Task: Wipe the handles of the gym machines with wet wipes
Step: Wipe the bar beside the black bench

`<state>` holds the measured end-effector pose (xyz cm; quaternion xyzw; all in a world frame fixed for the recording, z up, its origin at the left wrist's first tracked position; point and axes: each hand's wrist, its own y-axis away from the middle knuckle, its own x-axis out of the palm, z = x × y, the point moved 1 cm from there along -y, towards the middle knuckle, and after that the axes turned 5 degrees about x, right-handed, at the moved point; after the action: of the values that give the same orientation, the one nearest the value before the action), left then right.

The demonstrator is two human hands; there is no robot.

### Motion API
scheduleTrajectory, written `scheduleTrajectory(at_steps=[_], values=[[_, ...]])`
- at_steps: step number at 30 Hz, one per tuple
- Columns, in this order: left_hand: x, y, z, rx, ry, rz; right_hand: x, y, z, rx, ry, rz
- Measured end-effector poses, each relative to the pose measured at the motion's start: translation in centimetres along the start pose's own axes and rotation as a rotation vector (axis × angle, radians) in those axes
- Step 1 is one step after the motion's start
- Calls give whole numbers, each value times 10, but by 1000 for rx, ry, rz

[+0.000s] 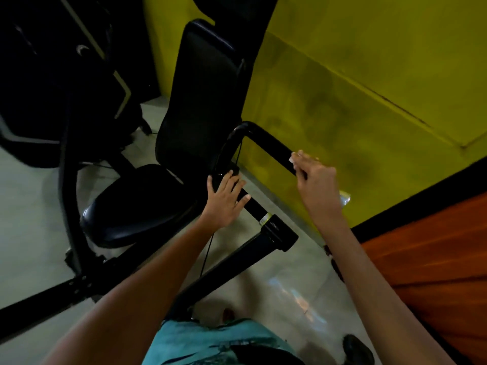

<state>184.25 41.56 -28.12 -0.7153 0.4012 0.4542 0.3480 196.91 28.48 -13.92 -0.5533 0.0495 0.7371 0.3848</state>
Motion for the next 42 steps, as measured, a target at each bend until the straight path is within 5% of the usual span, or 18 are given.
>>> scheduleTrajectory(at_steps=[12,18,28,42], values=[[-2,-1,0,-62,32,119,37,-88,66,-285,123,342],[0,1,9,11,22,90,22,-122,61,-8,-40,460],[-6,4,10,95,4,-19,23,-141,79,-173,12,669],[-2,-6,-39,-329,45,-101,30,-165,76,-558,44,703]])
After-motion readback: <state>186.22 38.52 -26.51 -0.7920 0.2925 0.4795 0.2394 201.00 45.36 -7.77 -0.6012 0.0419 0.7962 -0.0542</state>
